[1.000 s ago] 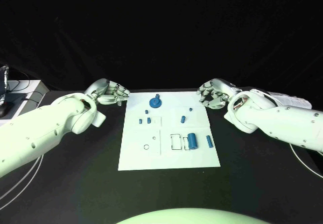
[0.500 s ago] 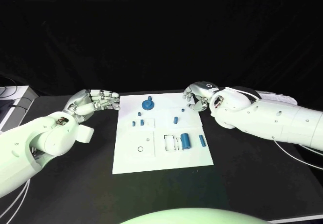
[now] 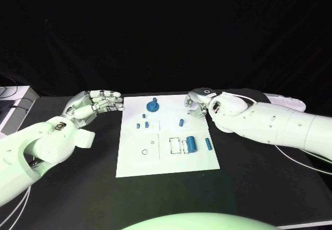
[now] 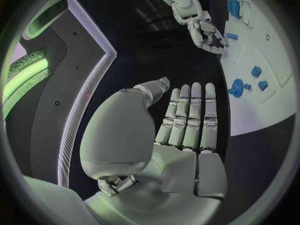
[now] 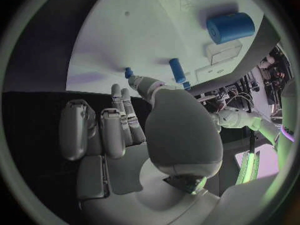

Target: Assemble the parts on the task board

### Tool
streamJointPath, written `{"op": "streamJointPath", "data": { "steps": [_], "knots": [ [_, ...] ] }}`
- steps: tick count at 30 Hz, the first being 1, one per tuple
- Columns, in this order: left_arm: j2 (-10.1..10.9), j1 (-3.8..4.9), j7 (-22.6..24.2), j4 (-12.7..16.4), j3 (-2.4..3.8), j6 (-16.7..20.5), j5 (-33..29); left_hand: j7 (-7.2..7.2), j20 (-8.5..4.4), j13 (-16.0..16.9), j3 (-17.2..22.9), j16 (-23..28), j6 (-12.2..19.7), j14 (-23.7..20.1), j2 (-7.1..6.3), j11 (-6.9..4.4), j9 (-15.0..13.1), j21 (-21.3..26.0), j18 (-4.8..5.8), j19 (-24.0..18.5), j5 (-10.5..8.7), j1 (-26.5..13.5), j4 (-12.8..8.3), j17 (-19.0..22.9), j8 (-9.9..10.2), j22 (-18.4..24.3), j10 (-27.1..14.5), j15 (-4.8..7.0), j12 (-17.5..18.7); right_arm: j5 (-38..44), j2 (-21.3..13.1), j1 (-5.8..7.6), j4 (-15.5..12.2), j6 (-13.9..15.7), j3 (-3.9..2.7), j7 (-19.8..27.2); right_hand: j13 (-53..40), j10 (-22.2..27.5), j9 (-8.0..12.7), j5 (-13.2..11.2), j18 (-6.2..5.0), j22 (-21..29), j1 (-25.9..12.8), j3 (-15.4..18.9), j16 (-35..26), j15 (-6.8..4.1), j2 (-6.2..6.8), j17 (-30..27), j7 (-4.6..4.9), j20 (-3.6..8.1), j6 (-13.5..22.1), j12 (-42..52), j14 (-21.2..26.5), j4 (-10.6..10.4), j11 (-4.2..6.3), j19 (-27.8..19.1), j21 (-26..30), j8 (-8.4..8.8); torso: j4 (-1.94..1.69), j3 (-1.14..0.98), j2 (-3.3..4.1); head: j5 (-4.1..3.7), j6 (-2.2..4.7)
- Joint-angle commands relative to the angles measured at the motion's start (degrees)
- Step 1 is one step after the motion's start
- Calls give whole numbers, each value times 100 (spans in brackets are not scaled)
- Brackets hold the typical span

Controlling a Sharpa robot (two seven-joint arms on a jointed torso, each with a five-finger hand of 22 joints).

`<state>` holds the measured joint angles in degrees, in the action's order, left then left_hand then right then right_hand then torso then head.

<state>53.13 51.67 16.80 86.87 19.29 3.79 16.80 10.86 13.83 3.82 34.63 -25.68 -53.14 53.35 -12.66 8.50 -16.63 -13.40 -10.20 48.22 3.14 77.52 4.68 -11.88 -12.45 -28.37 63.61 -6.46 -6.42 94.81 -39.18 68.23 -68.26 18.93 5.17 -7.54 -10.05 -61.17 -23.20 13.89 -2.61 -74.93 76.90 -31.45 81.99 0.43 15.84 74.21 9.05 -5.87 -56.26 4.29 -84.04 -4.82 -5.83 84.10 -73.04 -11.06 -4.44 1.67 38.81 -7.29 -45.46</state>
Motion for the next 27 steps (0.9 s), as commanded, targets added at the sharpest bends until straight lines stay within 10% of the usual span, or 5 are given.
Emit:
{"op": "streamJointPath", "data": {
  "steps": [1,19,27],
  "knots": [
    [0,-5,153,29,8,-93,-137,46,5,-2,-19,39,15,47,-4,2,9,33,-23,49,-24,35,-2,-10,-4,18,34,-16,33,118,37,-41,43,-276,16,-30,12,16,7,-33,-104,-499,5,32,-25,50,-46,-13,-5,-44,-30,-22,-228,6,-1,61,24,25,2,-1,1,-5,-5],
    [30,-14,85,12,11,-14,-142,85,7,0,-33,138,26,59,-9,28,22,97,-23,95,-24,40,-5,-31,11,86,25,-33,94,145,-82,-78,-101,-251,19,-91,167,-251,56,56,-109,-479,48,10,-45,36,-81,-51,-7,-43,-127,15,-227,-17,17,70,57,56,3,-4,-7,4,-39],
    [37,-17,73,-29,12,10,-142,90,7,1,-33,149,26,61,-6,31,24,105,-22,100,-24,42,-6,-34,12,94,24,-35,101,125,-167,-102,-272,396,19,-24,232,-385,77,143,-109,-477,38,-27,-54,17,-65,-72,-13,-26,-164,23,-225,-39,36,78,60,72,5,-5,-5,-7,-32]
  ]
}}
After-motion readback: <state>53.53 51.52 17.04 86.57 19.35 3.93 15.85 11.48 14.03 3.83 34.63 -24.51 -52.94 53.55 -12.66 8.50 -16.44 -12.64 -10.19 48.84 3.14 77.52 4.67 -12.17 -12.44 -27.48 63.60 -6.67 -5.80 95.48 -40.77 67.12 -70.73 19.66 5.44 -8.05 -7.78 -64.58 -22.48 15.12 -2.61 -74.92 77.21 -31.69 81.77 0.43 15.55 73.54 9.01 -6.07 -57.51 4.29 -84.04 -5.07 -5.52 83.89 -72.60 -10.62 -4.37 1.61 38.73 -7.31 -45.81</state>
